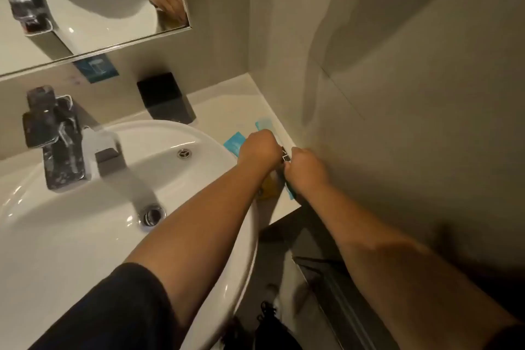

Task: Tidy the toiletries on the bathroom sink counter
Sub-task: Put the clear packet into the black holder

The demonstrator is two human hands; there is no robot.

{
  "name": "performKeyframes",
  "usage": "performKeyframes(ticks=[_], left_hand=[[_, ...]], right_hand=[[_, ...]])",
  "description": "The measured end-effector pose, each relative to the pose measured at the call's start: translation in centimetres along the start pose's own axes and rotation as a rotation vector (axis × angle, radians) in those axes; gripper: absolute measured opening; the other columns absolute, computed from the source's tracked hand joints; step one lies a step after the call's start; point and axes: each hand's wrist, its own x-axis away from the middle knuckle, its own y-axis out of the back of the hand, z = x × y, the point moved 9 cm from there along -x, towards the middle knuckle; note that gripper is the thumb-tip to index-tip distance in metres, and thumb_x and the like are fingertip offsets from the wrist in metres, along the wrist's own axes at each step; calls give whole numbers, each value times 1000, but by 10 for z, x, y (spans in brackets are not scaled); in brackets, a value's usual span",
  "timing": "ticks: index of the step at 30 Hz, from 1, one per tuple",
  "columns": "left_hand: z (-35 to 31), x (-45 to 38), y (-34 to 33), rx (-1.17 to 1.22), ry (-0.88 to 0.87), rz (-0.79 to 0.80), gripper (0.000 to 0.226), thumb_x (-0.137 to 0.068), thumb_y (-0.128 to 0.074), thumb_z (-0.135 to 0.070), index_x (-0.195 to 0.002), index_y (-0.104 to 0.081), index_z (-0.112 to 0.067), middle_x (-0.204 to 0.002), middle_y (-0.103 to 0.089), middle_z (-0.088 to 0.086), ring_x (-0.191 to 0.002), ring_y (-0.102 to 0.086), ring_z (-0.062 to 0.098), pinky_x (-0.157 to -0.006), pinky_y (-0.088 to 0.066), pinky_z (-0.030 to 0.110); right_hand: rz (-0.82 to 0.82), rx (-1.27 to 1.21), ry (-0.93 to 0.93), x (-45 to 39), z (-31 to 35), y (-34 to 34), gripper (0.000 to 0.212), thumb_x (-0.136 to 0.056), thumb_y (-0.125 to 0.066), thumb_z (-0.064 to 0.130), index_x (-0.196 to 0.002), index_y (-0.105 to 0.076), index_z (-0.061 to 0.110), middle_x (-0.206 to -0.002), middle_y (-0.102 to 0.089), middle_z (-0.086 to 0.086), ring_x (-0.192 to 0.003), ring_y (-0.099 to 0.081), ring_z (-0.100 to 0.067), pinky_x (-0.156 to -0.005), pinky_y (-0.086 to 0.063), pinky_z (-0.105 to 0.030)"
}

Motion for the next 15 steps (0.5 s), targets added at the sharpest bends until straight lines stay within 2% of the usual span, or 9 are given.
performKeyframes(ticks=[3,6,8,12,15], left_hand=[[18,-15,-10,102,174,79,23,-84,-63,-13,-103,-58,-2,-103,-62,15,-99,-59,30,-73,-42,32],[27,-23,-16,131,264,110,16,-85,-62,-13,-97,-56,-4,-86,-54,8,-83,-54,25,-69,-41,30],[29,-25,-20,112,282,124,17,-84,-65,-14,-89,-51,-7,-75,-46,5,-72,-47,21,-67,-40,29],[30,-28,-29,88,300,181,26,-82,-68,-12,-79,-43,-7,-70,-40,7,-75,-47,21,-72,-42,28],[35,-30,-33,108,327,194,31,-84,-64,-8,-66,-38,-8,-68,-40,7,-64,-44,19,-69,-40,27]], right_hand=[[4,22,-23,-10,1,-1,11,-91,-51,17,-96,-57,10,-94,-60,-12,-73,-54,-26,-60,-46,-34],[23,30,-20,-15,8,-6,8,-90,-54,14,-96,-58,11,-94,-60,-12,-80,-61,-29,-68,-55,-39],[14,37,-20,-18,8,-7,7,-89,-58,14,-96,-58,11,-95,-60,-11,-81,-62,-29,-70,-56,-38],[16,67,-30,-22,6,-9,11,-90,-61,18,-98,-59,11,-96,-63,-12,-81,-63,-28,-72,-57,-36],[34,-74,-83,-23,1,-7,15,-92,-58,19,-102,-63,9,-97,-66,-13,-85,-64,-31,-76,-57,-40]])
